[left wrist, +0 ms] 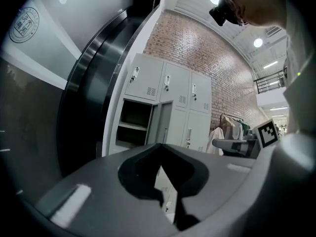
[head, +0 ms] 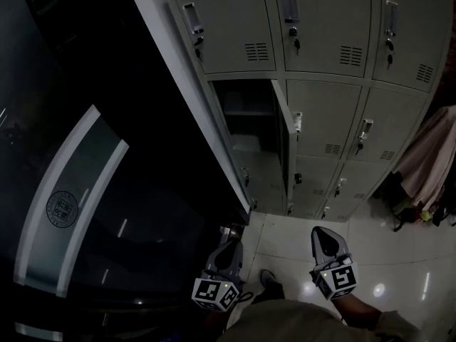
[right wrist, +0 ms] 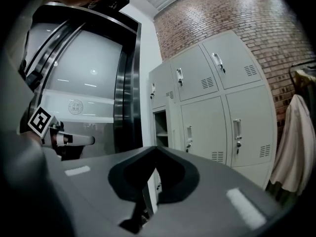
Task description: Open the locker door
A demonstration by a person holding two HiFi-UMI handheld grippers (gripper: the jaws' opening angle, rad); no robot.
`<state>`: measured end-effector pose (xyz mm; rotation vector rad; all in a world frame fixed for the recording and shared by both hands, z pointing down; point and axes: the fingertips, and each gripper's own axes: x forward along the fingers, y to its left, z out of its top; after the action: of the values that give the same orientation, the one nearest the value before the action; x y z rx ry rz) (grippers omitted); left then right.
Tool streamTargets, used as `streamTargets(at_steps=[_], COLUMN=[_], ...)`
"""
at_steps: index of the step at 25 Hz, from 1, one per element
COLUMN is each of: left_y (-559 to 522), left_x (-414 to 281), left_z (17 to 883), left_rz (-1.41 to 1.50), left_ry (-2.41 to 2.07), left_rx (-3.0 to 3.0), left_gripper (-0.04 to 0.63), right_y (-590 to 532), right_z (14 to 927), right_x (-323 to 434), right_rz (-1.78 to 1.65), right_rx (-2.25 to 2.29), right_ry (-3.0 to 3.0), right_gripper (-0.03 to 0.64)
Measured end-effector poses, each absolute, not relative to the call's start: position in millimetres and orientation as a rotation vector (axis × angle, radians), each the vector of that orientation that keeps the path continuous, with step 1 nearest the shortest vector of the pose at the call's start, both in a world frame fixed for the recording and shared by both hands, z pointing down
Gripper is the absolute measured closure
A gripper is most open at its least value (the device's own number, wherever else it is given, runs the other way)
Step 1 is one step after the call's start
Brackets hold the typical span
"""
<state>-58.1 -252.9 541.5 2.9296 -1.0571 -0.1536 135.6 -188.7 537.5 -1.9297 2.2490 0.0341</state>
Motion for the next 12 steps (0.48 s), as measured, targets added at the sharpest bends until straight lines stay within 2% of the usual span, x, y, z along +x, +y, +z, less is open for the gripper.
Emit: streamTargets(at_steps=[4, 10, 12], left_y=[-197, -116, -93], left_x=[-49, -40, -40], left_z=[532, 530, 535], left_rz=[-0.152, -0.132, -0.114], left_ry=[-1.040, -1.026, -1.018], left_rx=[2.947, 2.964, 2.955], left_gripper=[0.581, 0.581, 0.581], right_y=[-126, -51, -28], right_z=[536, 520, 523], right_x=[137, 143, 140], right_rz=[-0.133, 0.031, -0.020], right_rx=[-1.957, -1.914, -1.921], right_ry=[2.298, 2.246, 2.258], right_gripper=[0.615, 0.615, 0.615])
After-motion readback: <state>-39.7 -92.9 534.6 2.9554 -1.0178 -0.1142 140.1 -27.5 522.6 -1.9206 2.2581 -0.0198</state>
